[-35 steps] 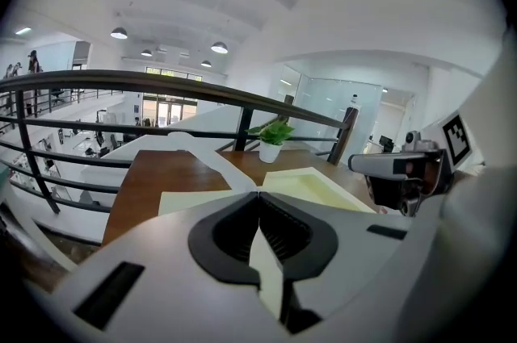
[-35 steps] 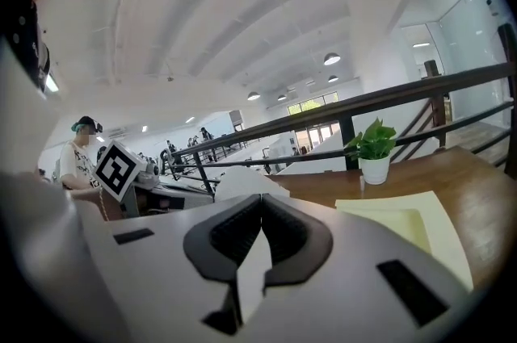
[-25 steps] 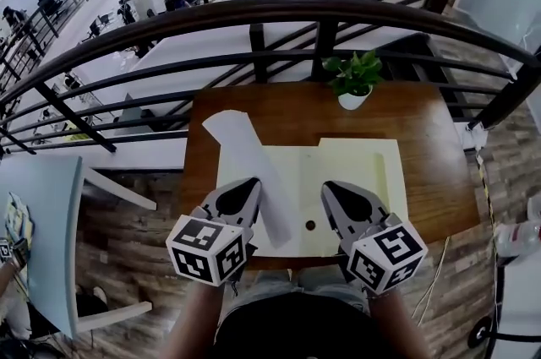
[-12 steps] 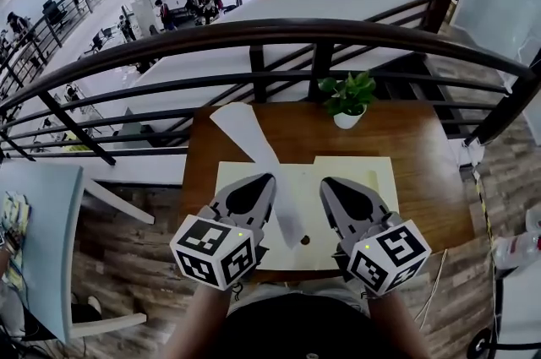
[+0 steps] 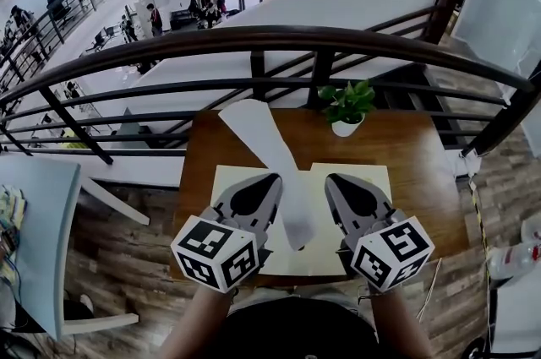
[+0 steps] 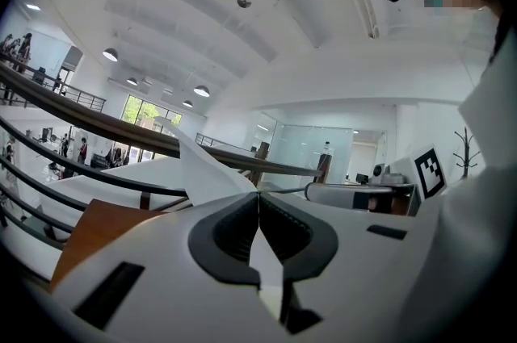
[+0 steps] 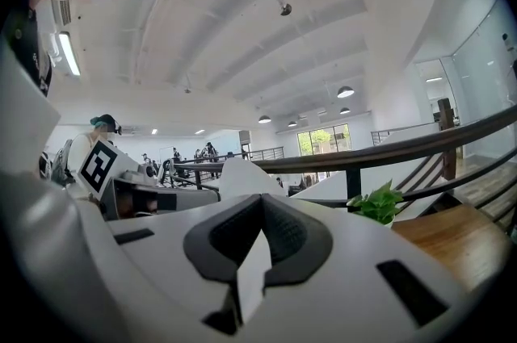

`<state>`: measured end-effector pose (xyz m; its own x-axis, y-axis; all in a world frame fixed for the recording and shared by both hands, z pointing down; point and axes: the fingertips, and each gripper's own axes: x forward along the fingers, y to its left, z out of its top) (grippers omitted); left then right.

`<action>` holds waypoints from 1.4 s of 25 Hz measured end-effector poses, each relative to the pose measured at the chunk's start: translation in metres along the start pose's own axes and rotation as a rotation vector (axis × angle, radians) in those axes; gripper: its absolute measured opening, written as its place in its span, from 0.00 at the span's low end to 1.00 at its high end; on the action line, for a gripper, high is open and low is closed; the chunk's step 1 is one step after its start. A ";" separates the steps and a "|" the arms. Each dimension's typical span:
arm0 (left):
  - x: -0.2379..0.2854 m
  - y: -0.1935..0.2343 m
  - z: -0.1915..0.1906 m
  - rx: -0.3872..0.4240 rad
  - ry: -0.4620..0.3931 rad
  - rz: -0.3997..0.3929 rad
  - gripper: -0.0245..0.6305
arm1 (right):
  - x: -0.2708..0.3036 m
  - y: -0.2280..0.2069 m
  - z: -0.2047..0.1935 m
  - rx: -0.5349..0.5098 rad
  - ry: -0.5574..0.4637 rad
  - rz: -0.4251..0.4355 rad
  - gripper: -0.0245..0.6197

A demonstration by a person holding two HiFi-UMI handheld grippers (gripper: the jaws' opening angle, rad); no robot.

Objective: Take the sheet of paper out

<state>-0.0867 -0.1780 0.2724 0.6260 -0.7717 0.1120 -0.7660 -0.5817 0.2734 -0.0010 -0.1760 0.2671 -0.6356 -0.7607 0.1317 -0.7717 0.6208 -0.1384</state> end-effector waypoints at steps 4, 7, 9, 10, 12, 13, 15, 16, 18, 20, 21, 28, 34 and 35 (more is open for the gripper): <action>-0.002 0.002 0.001 0.002 -0.007 0.009 0.07 | -0.001 0.001 0.000 -0.003 0.003 0.001 0.08; -0.002 0.003 -0.002 -0.002 -0.006 0.008 0.07 | -0.004 0.000 -0.004 0.008 0.006 0.000 0.08; -0.001 0.003 -0.004 0.002 -0.004 0.005 0.07 | -0.005 -0.001 -0.006 0.008 0.014 -0.008 0.08; 0.000 0.003 -0.005 0.008 0.000 0.004 0.07 | -0.004 -0.002 -0.007 0.004 0.017 -0.012 0.08; 0.001 0.003 -0.007 0.021 0.014 0.004 0.07 | -0.003 -0.002 -0.007 -0.011 0.024 -0.021 0.08; 0.002 0.003 -0.008 0.026 0.021 0.004 0.07 | -0.002 -0.002 -0.008 -0.020 0.028 -0.024 0.08; 0.003 0.002 -0.009 0.029 0.029 0.003 0.07 | -0.003 -0.001 -0.010 -0.021 0.036 -0.025 0.08; 0.003 0.002 -0.010 0.029 0.031 0.002 0.07 | -0.003 -0.001 -0.010 -0.012 0.038 -0.025 0.08; 0.004 0.000 -0.011 0.027 0.033 -0.002 0.07 | -0.004 -0.001 -0.013 0.006 0.040 -0.025 0.08; 0.005 0.001 -0.012 0.025 0.034 -0.004 0.07 | -0.004 -0.003 -0.017 0.014 0.043 -0.027 0.08; 0.005 0.001 -0.012 0.025 0.034 -0.004 0.07 | -0.004 -0.003 -0.018 0.017 0.044 -0.028 0.08; 0.005 0.003 -0.012 0.012 0.034 -0.009 0.07 | -0.003 -0.003 -0.022 0.031 0.052 -0.029 0.08; 0.009 0.002 -0.015 0.000 0.037 -0.022 0.07 | -0.002 -0.006 -0.026 0.034 0.063 -0.033 0.08; 0.009 0.002 -0.015 -0.004 0.035 -0.024 0.07 | -0.001 -0.006 -0.027 0.034 0.064 -0.033 0.08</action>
<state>-0.0804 -0.1825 0.2888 0.6489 -0.7480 0.1392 -0.7503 -0.5986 0.2807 0.0041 -0.1738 0.2939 -0.6108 -0.7663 0.1994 -0.7918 0.5878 -0.1661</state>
